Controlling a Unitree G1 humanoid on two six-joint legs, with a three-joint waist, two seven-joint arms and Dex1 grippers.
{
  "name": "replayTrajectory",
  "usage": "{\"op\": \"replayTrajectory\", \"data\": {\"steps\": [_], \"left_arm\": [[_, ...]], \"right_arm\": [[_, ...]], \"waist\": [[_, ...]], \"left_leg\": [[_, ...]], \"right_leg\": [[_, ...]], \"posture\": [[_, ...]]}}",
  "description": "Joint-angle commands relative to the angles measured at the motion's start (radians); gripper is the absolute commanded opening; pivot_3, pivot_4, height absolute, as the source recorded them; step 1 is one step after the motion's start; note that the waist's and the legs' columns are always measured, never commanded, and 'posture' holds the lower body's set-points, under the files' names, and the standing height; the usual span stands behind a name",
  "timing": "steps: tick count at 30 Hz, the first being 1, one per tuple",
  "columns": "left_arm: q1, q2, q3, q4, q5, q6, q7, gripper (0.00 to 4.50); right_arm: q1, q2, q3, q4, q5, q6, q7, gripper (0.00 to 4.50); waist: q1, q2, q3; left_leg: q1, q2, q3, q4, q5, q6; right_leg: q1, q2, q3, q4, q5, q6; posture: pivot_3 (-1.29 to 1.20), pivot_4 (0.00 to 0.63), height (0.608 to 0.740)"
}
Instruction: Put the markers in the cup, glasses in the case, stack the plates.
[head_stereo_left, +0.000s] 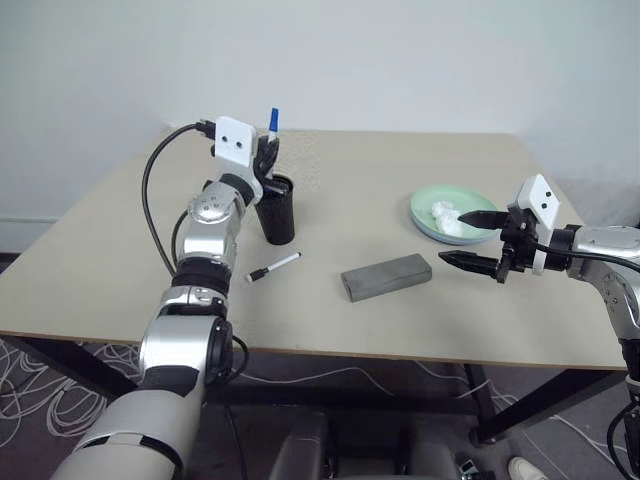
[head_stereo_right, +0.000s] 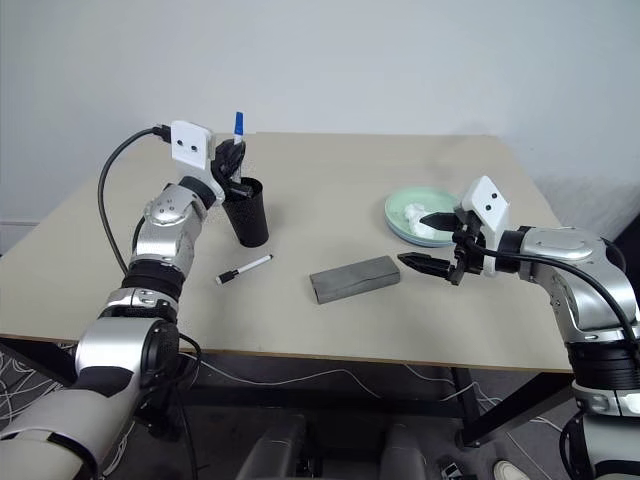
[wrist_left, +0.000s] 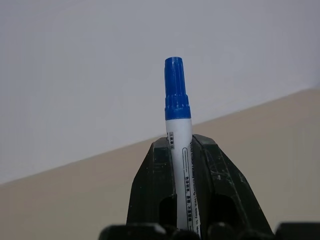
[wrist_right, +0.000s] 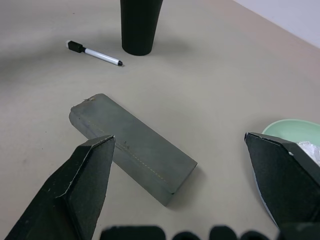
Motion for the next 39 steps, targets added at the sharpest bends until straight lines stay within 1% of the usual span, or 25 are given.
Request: {"op": "replayTrajectory", "data": {"steps": [1,2,3,4,6,9,11,12,14,17,21,24,27,32,39], "left_arm": [[-0.007,0.021,0.019,-0.017,-0.012,-0.012,-0.026,0.84],[-0.007,0.024,0.02,-0.011,-0.012,-0.011,-0.029,1.13],[-0.008,0.027,0.021,-0.007,-0.013,-0.006,-0.034,1.52],[-0.011,0.028,0.023,-0.005,-0.015,-0.002,-0.038,1.79],[-0.016,0.03,0.024,-0.007,-0.02,0.008,-0.049,2.56],[-0.027,0.034,0.025,-0.014,-0.022,0.023,-0.061,3.57],[-0.039,0.035,0.018,-0.05,-0.032,0.059,-0.099,4.31],[-0.041,0.037,0.003,-0.085,-0.037,0.089,-0.147,4.49],[-0.038,0.038,-0.016,-0.142,-0.051,0.14,-0.218,4.49],[-0.013,0.053,-0.064,-0.298,-0.09,0.336,-0.366,4.49],[0.063,0.127,-0.173,-0.519,-0.108,0.575,-0.557,4.49],[0.112,0.183,-0.232,-0.607,-0.088,0.667,-0.625,4.49],[0.144,0.236,-0.271,-0.61,-0.054,0.714,-0.649,4.49],[0.187,0.303,-0.305,-0.577,-0.013,0.7,-0.687,4.49],[0.206,0.311,-0.329,-0.438,0.042,0.642,-0.684,4.49]], "right_arm": [[-0.016,-0.008,-0.025,-0.029,0.007,-0.009,-0.002,4.5],[-0.018,-0.009,-0.025,-0.027,0.006,-0.009,-0.002,4.5],[-0.019,-0.009,-0.024,-0.026,0.006,-0.01,-0.001,4.5],[-0.02,-0.009,-0.024,-0.024,0.005,-0.011,-0.001,4.5],[-0.023,-0.009,-0.023,-0.022,0.004,-0.012,0.0,4.5],[-0.028,-0.008,-0.021,-0.016,0.002,-0.013,0.0,4.5],[-0.03,-0.008,-0.021,-0.014,0.001,-0.014,0.0,4.5],[-0.03,-0.009,-0.022,-0.014,0.001,-0.014,0.001,4.5],[-0.03,-0.01,-0.023,-0.013,0.001,-0.014,0.002,4.5],[-0.032,-0.01,-0.023,-0.012,0.0,-0.013,0.001,4.5],[-0.03,-0.008,-0.023,-0.018,0.0,-0.01,-0.001,4.5],[-0.028,-0.006,-0.024,-0.02,0.0,-0.009,-0.002,4.5],[-0.025,-0.006,-0.026,-0.023,0.001,-0.009,-0.004,4.5],[-0.021,-0.006,-0.029,-0.024,0.003,-0.007,-0.006,4.5],[-0.023,-0.003,-0.026,-0.025,0.003,-0.004,-0.007,4.5]], "waist": [[0.0,0.0,0.0],[0.0,0.0,0.0],[0.0,0.0,0.0],[0.0,0.0,0.0],[0.0,0.0,0.0],[0.0,0.0,0.0],[0.0,0.0,0.0],[0.0,0.0,0.0],[0.0,0.0,0.0],[-0.001,0.0,0.0],[-0.008,0.0,0.0],[-0.016,0.0,0.0],[-0.017,0.0,0.0],[-0.022,0.0,0.0],[-0.021,0.0,0.0]], "left_leg": [[0.0,0.0,0.0,0.0,0.0,0.0],[0.0,0.0,0.0,0.0,0.0,0.0],[0.0,0.0,0.0,0.0,0.0,0.0],[0.0,0.0,0.0,0.0,0.0,0.0],[0.0,0.0,0.0,0.0,0.0,0.0],[0.0,0.0,0.0,0.0,0.0,0.0],[0.0,0.0,0.0,0.0,0.0,0.0],[0.0,0.0,0.0,0.0,0.0,0.0],[0.0,0.0,0.0,0.0,0.0,0.0],[-0.001,0.0,0.0,0.0,0.0,0.0],[0.0,0.0,0.001,0.0,0.002,-0.004],[0.003,0.001,0.001,-0.002,0.001,-0.002],[0.005,0.002,0.001,-0.002,0.0,0.0],[0.006,0.002,0.0,-0.002,0.0,-0.001],[0.005,0.001,0.002,-0.002,0.0,-0.001]], "right_leg": [[0.0,0.0,0.0,0.0,0.0,0.0],[0.0,0.0,0.0,0.0,0.0,0.0],[0.0,0.0,0.0,0.0,0.0,0.0],[0.0,0.0,0.0,0.0,0.0,0.0],[0.0,0.0,0.0,0.0,0.0,0.0],[0.0,0.0,0.0,0.0,0.0,0.0],[0.0,0.0,0.0,0.0,0.0,0.0],[0.0,0.0,0.0,0.0,0.0,0.0],[0.0,0.0,0.0,0.0,0.0,0.0],[0.0,0.0,0.0,0.0,0.0,0.0],[0.0,0.0,0.001,-0.001,0.0,0.0],[0.0,0.001,0.002,0.0,0.0,0.0],[0.0,0.002,0.001,0.001,0.0,0.0],[0.0,0.001,0.001,0.002,0.0,0.0],[0.0,0.0,0.002,0.0,-0.001,0.0]], "posture": [[0.0,0.0,0.629],[0.0,0.0,0.629],[0.0,0.0,0.629],[0.0,0.0,0.629],[0.0,0.0,0.629],[0.0,0.0,0.629],[0.0,0.0,0.629],[0.0,0.0,0.629],[0.0,0.0,0.629],[0.0,0.0,0.629],[0.0,0.0,0.629],[0.0,0.0,0.629],[0.0,0.0,0.629],[0.0,0.0,0.629],[0.0,0.0,0.629]]}}
